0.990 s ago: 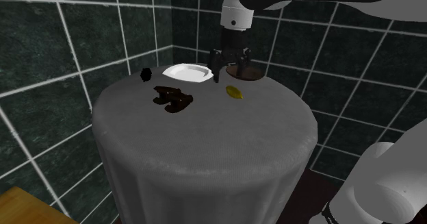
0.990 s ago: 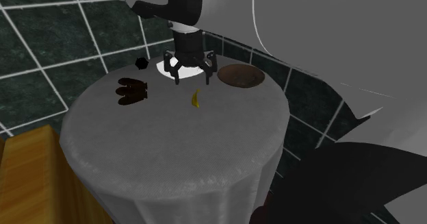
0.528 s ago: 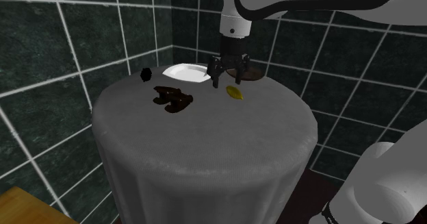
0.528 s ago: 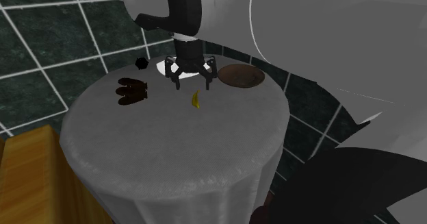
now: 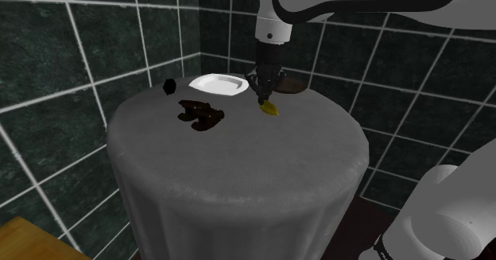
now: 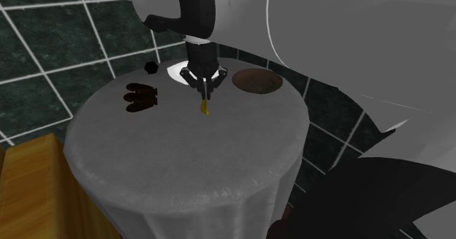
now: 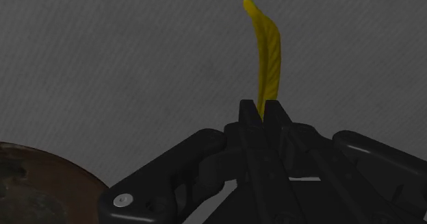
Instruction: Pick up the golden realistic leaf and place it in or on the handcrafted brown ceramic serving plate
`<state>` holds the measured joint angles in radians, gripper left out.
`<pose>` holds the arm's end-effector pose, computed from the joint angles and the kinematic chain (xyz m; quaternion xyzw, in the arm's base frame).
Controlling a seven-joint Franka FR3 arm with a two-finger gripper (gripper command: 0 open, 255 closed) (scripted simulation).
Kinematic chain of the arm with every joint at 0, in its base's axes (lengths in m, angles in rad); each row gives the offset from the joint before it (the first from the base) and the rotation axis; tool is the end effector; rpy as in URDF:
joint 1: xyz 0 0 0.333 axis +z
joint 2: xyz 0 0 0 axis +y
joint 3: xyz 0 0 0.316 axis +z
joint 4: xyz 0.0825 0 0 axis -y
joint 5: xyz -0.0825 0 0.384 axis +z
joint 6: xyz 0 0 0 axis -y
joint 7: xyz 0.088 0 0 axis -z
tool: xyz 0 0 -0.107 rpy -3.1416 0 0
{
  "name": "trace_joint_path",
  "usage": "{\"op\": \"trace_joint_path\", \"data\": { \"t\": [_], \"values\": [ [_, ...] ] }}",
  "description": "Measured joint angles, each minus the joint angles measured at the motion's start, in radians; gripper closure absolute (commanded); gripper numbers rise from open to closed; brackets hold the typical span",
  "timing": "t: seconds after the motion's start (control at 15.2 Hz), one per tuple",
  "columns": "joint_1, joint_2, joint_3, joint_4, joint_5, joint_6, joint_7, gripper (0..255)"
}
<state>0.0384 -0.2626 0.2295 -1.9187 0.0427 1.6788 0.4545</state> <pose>0.4582 0.1427 0.6003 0.9950 -0.0988 0.0105 0.0049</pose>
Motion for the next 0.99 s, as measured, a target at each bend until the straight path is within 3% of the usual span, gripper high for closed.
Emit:
{"op": "trace_joint_path", "data": {
  "t": [0.46,0.99],
  "values": [
    [0.0,0.001,-0.001,0.008,0.0,-0.007,-0.001,255],
    [-0.002,0.022,0.0,0.129,-0.005,-0.107,0.005,255]
  ]
}}
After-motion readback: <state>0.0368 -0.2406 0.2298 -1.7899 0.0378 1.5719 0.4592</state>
